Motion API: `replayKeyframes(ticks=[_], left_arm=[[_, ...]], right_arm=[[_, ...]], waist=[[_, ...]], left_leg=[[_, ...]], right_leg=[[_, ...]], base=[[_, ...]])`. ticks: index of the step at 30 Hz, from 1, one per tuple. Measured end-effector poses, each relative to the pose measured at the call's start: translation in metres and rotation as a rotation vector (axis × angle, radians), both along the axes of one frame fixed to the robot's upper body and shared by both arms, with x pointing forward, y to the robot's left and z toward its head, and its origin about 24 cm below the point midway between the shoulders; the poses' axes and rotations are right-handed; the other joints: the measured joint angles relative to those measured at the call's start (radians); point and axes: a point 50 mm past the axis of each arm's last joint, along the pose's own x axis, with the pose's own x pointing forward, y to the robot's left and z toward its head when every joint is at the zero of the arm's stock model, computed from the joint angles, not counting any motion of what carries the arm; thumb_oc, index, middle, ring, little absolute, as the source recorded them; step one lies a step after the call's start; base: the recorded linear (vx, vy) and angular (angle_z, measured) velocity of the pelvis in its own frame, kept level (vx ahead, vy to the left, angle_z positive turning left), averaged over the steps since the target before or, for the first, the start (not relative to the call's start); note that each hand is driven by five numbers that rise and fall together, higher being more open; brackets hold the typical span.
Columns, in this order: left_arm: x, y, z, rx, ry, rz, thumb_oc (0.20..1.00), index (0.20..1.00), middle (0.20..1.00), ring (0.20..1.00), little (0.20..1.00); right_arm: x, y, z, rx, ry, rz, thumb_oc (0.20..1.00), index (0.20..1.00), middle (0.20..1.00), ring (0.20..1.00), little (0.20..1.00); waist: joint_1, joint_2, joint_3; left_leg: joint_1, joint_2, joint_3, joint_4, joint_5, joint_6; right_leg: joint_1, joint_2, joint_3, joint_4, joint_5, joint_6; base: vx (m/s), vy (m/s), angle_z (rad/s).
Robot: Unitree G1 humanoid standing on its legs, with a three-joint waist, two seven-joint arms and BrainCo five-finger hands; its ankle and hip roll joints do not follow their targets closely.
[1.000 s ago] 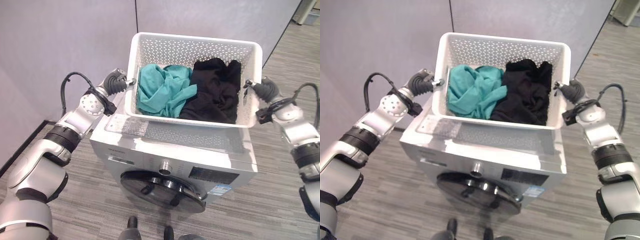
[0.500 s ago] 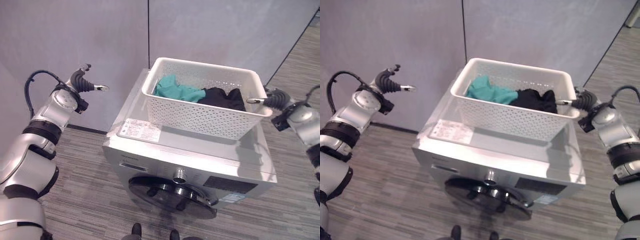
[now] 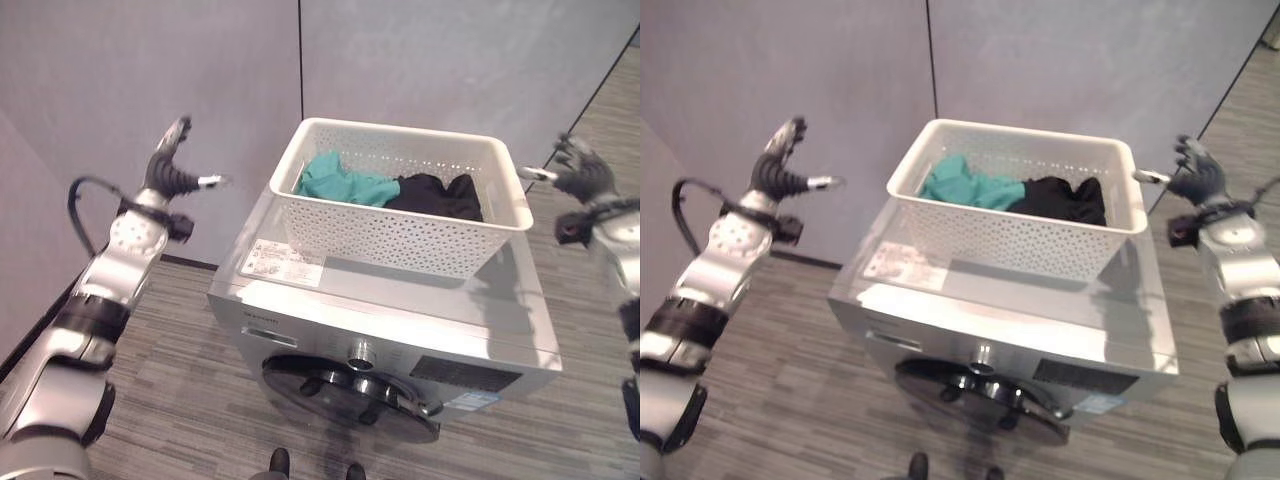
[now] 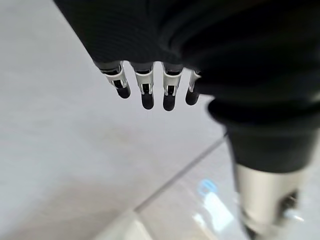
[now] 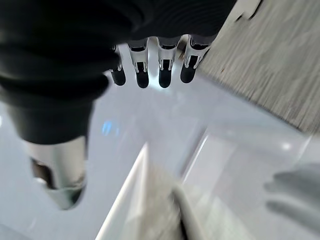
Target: Grab the laundry basket,head to the washer,open it,put in the laundry and shut it.
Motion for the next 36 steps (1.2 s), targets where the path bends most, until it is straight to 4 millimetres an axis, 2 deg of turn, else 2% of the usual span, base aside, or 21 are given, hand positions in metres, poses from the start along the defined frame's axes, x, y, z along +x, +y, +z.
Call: replayKeyframes(ticks=[3,5,6,9,10,11,12,14,15,17,20,21,23,27,28,29,30,31,33,34,36], left_arm=[[-0.03,0.032,-0.016,-0.064,-0.019,0.105,1.0,1.0,1.0,1.0,1.0],[-0.044,0.049,-0.025,-0.08,-0.006,0.176,1.0,1.0,1.0,1.0,1.0],[-0.066,0.066,-0.038,-0.093,0.008,0.246,1.0,1.0,1.0,1.0,1.0],[-0.11,0.092,-0.057,-0.084,0.028,0.378,1.0,1.0,1.0,1.0,1.0],[-0.147,0.113,-0.071,-0.108,0.039,0.51,1.0,1.0,1.0,1.0,1.0],[-0.17,0.125,-0.084,-0.124,0.074,0.603,1.0,1.0,1.0,1.0,1.0],[-0.182,0.133,-0.094,-0.144,0.106,0.666,1.0,1.0,1.0,1.0,1.0],[-0.197,0.138,-0.109,-0.162,0.157,0.724,1.0,1.0,1.0,1.0,1.0],[-0.22,0.138,-0.126,-0.193,0.193,0.781,1.0,1.0,1.0,1.0,1.0],[-0.245,0.137,-0.155,-0.244,0.301,0.859,1.0,1.0,1.0,1.0,1.0],[-0.271,0.132,-0.185,-0.32,0.393,0.926,1.0,1.0,1.0,1.0,1.0],[-0.286,0.125,-0.21,-0.392,0.489,0.963,1.0,1.0,1.0,1.0,1.0],[-0.304,0.112,-0.243,-0.48,0.615,1.017,1.0,1.0,1.0,1.0,1.0],[-0.313,0.07,-0.3,-0.595,0.937,0.982,1.0,1.0,1.0,1.0,1.0],[-0.312,0.068,-0.301,-0.601,0.941,0.979,1.0,1.0,1.0,1.0,1.0],[-0.306,0.054,-0.311,-0.625,0.99,0.947,1.0,1.0,1.0,1.0,1.0],[-0.296,0.033,-0.323,-0.624,1.064,0.884,1.0,1.0,1.0,1.0,1.0],[-0.29,0.02,-0.329,-0.619,1.107,0.837,1.0,1.0,1.0,1.0,1.0],[-0.282,0.0,-0.335,-0.634,1.132,0.768,1.0,1.0,1.0,1.0,1.0],[-0.278,-0.017,-0.34,-0.602,1.177,0.693,1.0,1.0,1.0,1.0,1.0],[-0.278,-0.028,-0.343,-0.589,1.204,0.652,1.0,1.0,1.0,1.0,1.0]], right_arm=[[-0.033,-0.029,-0.015,0.106,-0.062,-0.086,1.0,1.0,1.0,1.0,1.0],[-0.046,-0.041,-0.024,0.123,-0.054,-0.146,1.0,1.0,1.0,1.0,1.0],[-0.06,-0.048,-0.036,0.157,-0.056,-0.176,1.0,1.0,1.0,1.0,1.0],[-0.095,-0.059,-0.062,0.212,-0.076,-0.253,1.0,1.0,1.0,1.0,1.0],[-0.126,-0.065,-0.077,0.25,-0.096,-0.325,1.0,1.0,1.0,1.0,1.0],[-0.143,-0.068,-0.088,0.264,-0.089,-0.369,1.0,1.0,1.0,1.0,1.0],[-0.153,-0.072,-0.095,0.275,-0.07,-0.414,1.0,1.0,1.0,1.0,1.0],[-0.163,-0.074,-0.107,0.289,-0.053,-0.459,1.0,1.0,1.0,1.0,1.0],[-0.185,-0.075,-0.12,0.305,-0.048,-0.517,1.0,1.0,1.0,1.0,1.0],[-0.218,-0.083,-0.146,0.311,0.082,-0.625,1.0,1.0,1.0,1.0,1.0],[-0.249,-0.078,-0.181,0.353,0.193,-0.717,1.0,1.0,1.0,1.0,1.0],[-0.269,-0.072,-0.204,0.403,0.282,-0.769,1.0,1.0,1.0,1.0,1.0],[-0.281,-0.058,-0.23,0.437,0.396,-0.785,1.0,1.0,1.0,1.0,1.0],[-0.275,-0.004,-0.288,0.486,0.716,-0.591,1.0,1.0,1.0,1.0,1.0],[-0.272,-0.001,-0.29,0.49,0.722,-0.581,1.0,1.0,1.0,1.0,1.0],[-0.267,0.02,-0.307,0.522,0.793,-0.533,1.0,1.0,1.0,1.0,1.0],[-0.26,0.051,-0.332,0.525,0.94,-0.444,1.0,1.0,1.0,1.0,1.0],[-0.26,0.07,-0.343,0.5,1.043,-0.367,1.0,1.0,1.0,1.0,1.0],[-0.255,0.1,-0.354,0.503,1.108,-0.253,1.0,1.0,1.0,1.0,1.0],[-0.243,0.133,-0.361,0.445,1.168,-0.092,1.0,1.0,1.0,1.0,1.0],[-0.232,0.156,-0.362,0.407,1.176,0.052,1.0,1.0,1.0,1.0,1.0]], waist=[[0.004,-0.001,0.0],[0.005,-0.001,0.001],[0.005,-0.001,0.002],[0.009,-0.006,0.004],[0.016,-0.002,0.005],[0.016,-0.002,0.005],[0.016,0.0,0.004],[0.03,0.006,-0.003],[0.032,0.004,-0.008],[0.045,0.007,-0.007],[0.053,-0.001,-0.015],[0.056,-0.001,-0.016],[0.046,-0.003,-0.018],[0.033,-0.017,-0.023],[0.033,-0.018,-0.023],[0.032,-0.027,-0.02],[0.036,-0.036,-0.024],[0.04,-0.039,-0.025],[0.045,-0.039,-0.029],[0.053,-0.046,-0.032],[0.057,-0.044,-0.031]], left_leg=[[0.005,0.0,0.001,-0.01,0.0,0.0],[0.007,-0.001,0.001,-0.011,0.0,0.0],[0.012,0.0,0.002,-0.012,-0.002,0.002],[0.016,-0.001,0.002,-0.013,-0.008,0.008],[0.011,-0.002,0.001,-0.013,-0.013,0.013],[0.014,-0.003,0.001,-0.013,-0.016,0.014],[0.016,-0.004,0.001,-0.013,-0.02,0.012],[0.003,-0.005,0.001,-0.016,-0.021,0.01],[-0.001,-0.006,0.002,-0.016,-0.023,0.007],[-0.004,-0.009,0.002,-0.012,-0.023,0.008],[-0.016,-0.009,-0.001,-0.012,-0.023,0.008],[-0.022,-0.009,-0.001,-0.012,-0.023,0.008],[-0.034,-0.008,-0.001,-0.012,-0.021,0.006],[-0.034,-0.001,0.001,-0.013,-0.018,0.001],[-0.034,-0.001,0.001,-0.012,-0.018,0.001],[-0.034,0.001,0.002,-0.014,-0.016,-0.002],[-0.034,0.004,0.002,-0.012,-0.014,-0.006],[-0.034,0.006,0.002,-0.012,-0.013,-0.007],[-0.037,0.008,0.001,-0.012,-0.012,-0.008],[-0.035,0.011,0.001,-0.012,-0.009,-0.012],[-0.037,0.014,0.0,-0.012,-0.006,-0.016]], right_leg=[[-0.001,0.0,0.0,0.0,-0.002,0.001],[0.002,-0.001,0.0,0.0,-0.004,0.003],[0.005,-0.001,0.001,0.0,-0.008,0.006],[0.008,-0.002,0.001,-0.001,-0.015,0.003],[0.005,-0.003,0.001,-0.001,-0.023,0.006],[0.007,-0.005,0.0,-0.004,-0.024,0.006],[0.01,-0.006,0.0,-0.008,-0.026,0.004],[0.003,-0.006,-0.001,0.0,-0.03,0.009],[-0.009,-0.008,0.0,-0.008,-0.033,0.004],[-0.008,-0.012,-0.005,-0.008,-0.03,0.007],[-0.015,-0.012,-0.006,-0.009,-0.036,0.011],[-0.027,-0.011,-0.007,-0.006,-0.033,0.011],[-0.03,-0.009,-0.007,-0.003,-0.027,0.007],[-0.032,-0.004,-0.006,-0.009,-0.027,0.006],[-0.032,-0.004,-0.006,-0.009,-0.027,0.006],[-0.032,-0.001,-0.005,-0.01,-0.027,0.006],[-0.033,0.002,-0.005,-0.01,-0.026,0.005],[-0.034,0.004,-0.004,-0.009,-0.025,0.005],[-0.043,0.006,-0.004,-0.009,-0.025,0.004],[-0.039,0.009,-0.005,-0.009,-0.024,0.003],[-0.041,0.013,-0.006,-0.01,-0.024,0.003]], base=[[0.02,-0.012,0.0],[0.02,-0.011,-0.01],[0.0,0.0,0.0],[0.02,-0.007,0.01],[0.04,-0.011,0.02],[0.05,-0.017,0.03],[0.0,-0.018,0.04],[0.01,-0.012,0.02],[0.0,0.0,0.0],[-0.02,-0.044,0.07],[-0.03,-0.041,0.06],[-0.05,-0.055,0.0],[-0.05,-0.072,-0.01],[-0.03,-0.06,-0.03],[-0.03,-0.072,-0.04],[-0.02,-0.082,-0.02],[-0.03,-0.088,-0.02],[-0.03,-0.105,0.0],[-0.04,-0.113,0.0],[-0.05,-0.111,-0.01],[-0.08,-0.128,0.01]])
